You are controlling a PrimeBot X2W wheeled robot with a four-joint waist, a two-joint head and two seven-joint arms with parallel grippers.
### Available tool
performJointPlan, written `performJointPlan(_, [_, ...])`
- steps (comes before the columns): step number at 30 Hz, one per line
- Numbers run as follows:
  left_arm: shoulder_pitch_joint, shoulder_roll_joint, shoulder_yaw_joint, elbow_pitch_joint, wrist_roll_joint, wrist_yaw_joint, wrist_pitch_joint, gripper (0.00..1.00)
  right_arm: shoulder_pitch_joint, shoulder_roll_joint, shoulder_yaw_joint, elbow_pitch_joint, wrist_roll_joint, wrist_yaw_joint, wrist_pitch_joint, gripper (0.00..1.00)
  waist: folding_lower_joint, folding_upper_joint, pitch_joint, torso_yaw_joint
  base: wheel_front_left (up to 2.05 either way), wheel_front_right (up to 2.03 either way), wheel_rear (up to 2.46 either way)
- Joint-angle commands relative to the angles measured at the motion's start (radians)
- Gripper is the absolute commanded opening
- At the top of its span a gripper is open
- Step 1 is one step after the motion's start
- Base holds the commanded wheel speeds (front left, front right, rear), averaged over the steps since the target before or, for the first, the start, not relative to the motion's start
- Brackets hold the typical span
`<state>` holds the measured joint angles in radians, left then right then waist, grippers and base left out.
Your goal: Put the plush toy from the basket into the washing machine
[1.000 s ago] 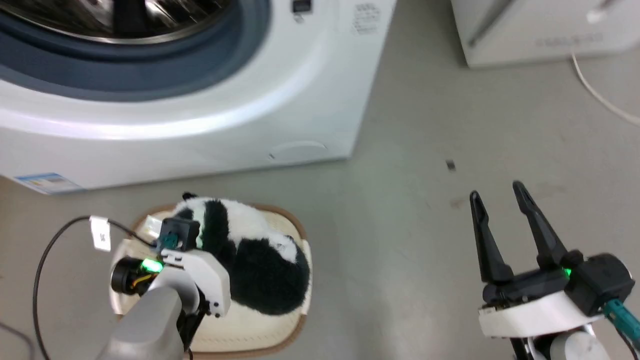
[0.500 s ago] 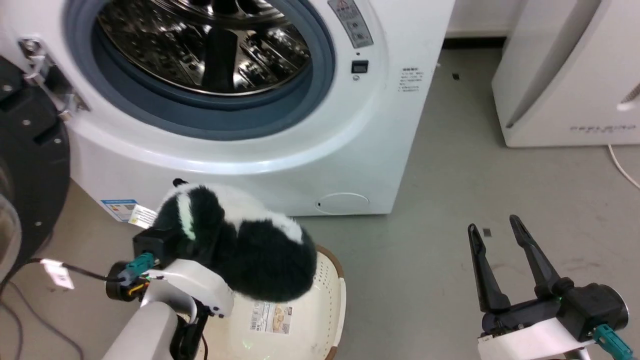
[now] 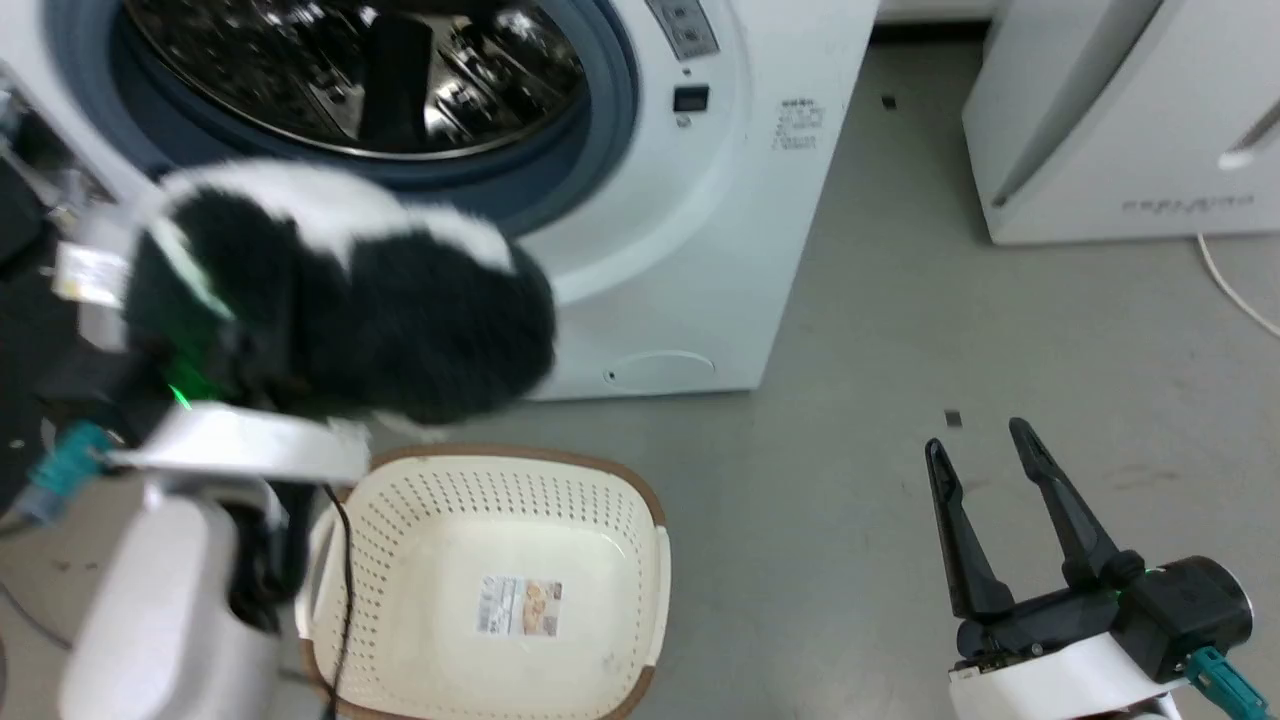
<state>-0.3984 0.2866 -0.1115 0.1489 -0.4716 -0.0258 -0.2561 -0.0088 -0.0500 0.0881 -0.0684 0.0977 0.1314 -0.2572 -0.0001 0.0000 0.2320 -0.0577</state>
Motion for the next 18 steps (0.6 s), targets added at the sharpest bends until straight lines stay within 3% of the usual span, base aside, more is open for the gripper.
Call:
performJointPlan(1, [-0.044,0.011,0.014,-0.012,-0.002,-0.002,-0.006,0.00,-0.011,0.000,0.001,-0.008,0.002,-0.001,-0.005,1.00,0.0001,0.0000,0.043,-0.025,0.00,0.00,0.00])
performJointPlan(10, [-0.354,0.094,0.074,0.054,-0.032,-0.026,0.039,0.00,-0.082,0.000,0.008,-0.053,0.019,-0.001,-0.005,1.00,0.0001,0.0000,0.245,-0.091,0.00,0.00,0.00])
performJointPlan(18, [-0.698,0.127,0.095,0.287,-0.066,-0.034,0.086,0.00,-0.139,0.000,0.018,-0.075,0.045,-0.001,-0.005,1.00,0.0001,0.0000,0.415,-0.137,0.00,0.00,0.00])
